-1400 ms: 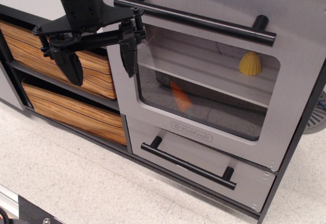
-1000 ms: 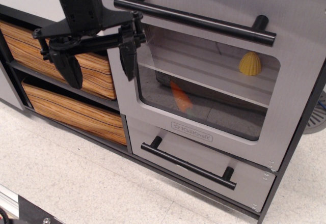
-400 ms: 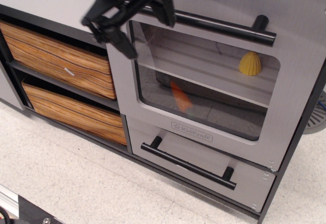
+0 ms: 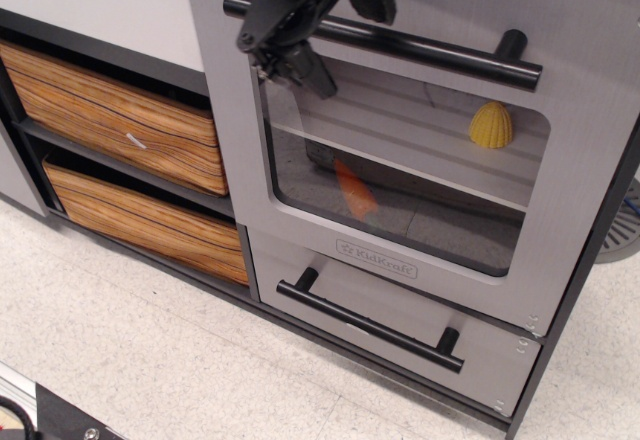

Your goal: Open oven

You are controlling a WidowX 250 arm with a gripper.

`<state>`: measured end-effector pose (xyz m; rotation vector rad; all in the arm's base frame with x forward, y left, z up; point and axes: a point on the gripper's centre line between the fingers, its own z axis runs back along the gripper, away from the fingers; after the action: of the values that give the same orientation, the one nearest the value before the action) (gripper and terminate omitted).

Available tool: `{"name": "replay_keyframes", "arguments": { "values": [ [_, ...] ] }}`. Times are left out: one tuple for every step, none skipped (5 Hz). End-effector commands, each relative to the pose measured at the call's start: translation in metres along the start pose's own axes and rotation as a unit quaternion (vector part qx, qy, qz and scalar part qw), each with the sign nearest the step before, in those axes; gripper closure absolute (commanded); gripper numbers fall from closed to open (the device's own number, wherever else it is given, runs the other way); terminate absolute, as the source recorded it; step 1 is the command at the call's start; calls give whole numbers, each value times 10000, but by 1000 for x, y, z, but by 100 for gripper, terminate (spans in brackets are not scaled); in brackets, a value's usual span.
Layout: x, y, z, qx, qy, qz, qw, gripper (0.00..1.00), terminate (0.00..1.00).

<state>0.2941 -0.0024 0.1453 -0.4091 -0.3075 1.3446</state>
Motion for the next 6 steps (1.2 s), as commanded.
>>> {"name": "replay_keyframes", "arguments": {
  "values": [
    [13,-21,-9,67,-300,352,9989,0,0],
    [19,-24,-16,311,-276,568,9975,0,0],
    [19,-14,-14,530,-124,469,9974,0,0],
    [17,1,-7,635,-46,262,9976,0,0],
    [16,10,-1,637,-36,114,9979,0,0],
    [16,19,3,637,-2,-39,9980,0,0]
  ]
}}
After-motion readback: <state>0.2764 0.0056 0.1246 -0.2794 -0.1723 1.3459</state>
